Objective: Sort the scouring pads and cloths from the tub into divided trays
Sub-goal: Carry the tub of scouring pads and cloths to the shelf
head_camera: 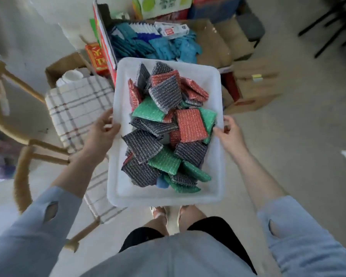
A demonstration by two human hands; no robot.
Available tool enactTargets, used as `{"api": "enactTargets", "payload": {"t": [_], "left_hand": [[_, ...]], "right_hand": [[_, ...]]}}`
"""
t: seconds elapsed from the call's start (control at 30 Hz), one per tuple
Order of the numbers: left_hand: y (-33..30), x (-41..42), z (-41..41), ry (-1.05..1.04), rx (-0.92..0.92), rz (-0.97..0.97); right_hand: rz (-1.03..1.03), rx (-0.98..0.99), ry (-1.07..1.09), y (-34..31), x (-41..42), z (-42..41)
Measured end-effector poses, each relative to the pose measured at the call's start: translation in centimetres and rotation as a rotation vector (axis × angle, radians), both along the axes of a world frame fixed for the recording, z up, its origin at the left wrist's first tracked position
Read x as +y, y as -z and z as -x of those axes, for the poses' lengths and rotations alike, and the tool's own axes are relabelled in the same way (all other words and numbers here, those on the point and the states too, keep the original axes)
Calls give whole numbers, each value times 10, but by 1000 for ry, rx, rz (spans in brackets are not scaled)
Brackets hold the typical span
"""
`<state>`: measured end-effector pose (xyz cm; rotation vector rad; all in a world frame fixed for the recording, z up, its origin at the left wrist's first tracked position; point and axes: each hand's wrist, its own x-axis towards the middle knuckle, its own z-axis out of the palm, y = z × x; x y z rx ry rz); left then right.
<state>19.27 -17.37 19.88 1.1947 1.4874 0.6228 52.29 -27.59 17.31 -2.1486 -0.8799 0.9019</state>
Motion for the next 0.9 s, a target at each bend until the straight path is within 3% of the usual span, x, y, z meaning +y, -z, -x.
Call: {"api": "enactTargets", "payload": {"t": [0.43,0.73,0.9], "left_hand": [[-32,-75,-329,786,-10,-190],[-44,-220,-560,1173,-22,-296],[-35,-315,-666,1366,-25,-246]], "right_hand": [[4,-83,639,-42,-269,-199],[3,-101,1027,-61,-467,-294],[25,-123,1270,-65,-572,-318]]}}
